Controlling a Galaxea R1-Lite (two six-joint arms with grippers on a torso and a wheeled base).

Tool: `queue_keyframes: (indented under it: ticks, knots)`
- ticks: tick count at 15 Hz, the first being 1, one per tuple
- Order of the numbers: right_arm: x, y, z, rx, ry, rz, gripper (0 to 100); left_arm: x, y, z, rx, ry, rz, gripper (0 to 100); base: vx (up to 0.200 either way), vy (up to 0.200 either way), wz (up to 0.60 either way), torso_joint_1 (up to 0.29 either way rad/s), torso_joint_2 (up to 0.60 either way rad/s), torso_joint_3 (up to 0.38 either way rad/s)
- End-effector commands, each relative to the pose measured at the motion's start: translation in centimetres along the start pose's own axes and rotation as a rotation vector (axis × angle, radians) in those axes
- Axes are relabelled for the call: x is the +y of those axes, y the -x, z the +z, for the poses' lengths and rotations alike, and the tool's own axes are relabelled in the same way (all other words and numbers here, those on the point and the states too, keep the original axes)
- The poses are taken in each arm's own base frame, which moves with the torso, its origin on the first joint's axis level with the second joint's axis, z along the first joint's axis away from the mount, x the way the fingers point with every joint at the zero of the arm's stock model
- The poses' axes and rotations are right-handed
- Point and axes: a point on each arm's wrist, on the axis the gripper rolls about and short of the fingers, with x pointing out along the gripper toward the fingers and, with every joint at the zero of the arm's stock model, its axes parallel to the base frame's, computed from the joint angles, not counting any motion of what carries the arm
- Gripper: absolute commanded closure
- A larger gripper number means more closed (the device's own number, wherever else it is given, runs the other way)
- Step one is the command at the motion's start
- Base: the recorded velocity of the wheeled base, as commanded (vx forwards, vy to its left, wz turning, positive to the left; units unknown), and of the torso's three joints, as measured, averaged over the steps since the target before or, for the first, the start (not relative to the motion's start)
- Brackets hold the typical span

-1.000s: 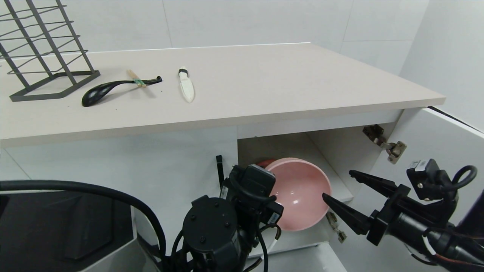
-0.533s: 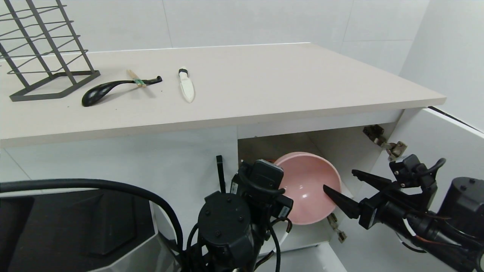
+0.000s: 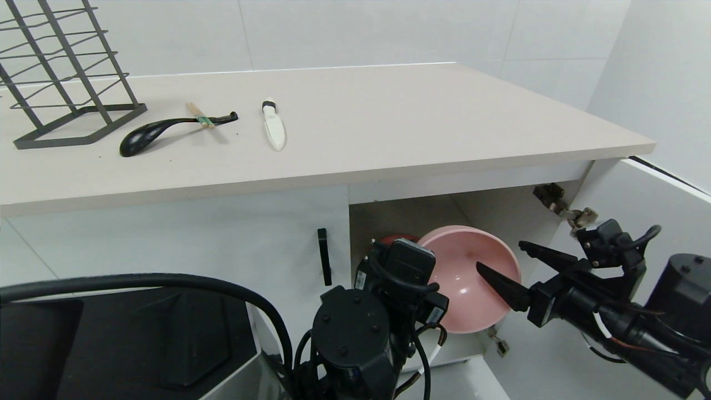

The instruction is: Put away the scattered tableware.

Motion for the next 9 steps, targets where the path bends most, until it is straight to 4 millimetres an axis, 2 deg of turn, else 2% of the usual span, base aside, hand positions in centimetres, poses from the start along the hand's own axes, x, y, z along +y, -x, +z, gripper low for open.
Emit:
queue_keyframes:
  ticks: [1,6,7,9]
  knots:
    - [0.1,0.3,0.6,-0.029,0.004,0.004,100,0.0,0.0,0.2,-0.004,0.004,0.000,100,0.000,0.000,0.00,0.000,0.00,0.000]
    - [1.1,0.5,1.0,-0.049,0.011,0.049,100,-0.4,0.3,0.2,-0.005,0.008,-0.014,100,0.000,0.000,0.00,0.000,0.00,0.000]
    - [1.4,0.5,1.0,-0.050,0.012,0.062,100,-0.4,0.3,0.3,-0.007,0.010,-0.015,0,0.000,0.000,0.00,0.000,0.00,0.000]
    - [1.5,0.6,1.1,-0.055,0.015,0.068,100,-0.7,0.6,0.4,-0.010,0.010,-0.025,0,0.000,0.000,0.00,0.000,0.00,0.000]
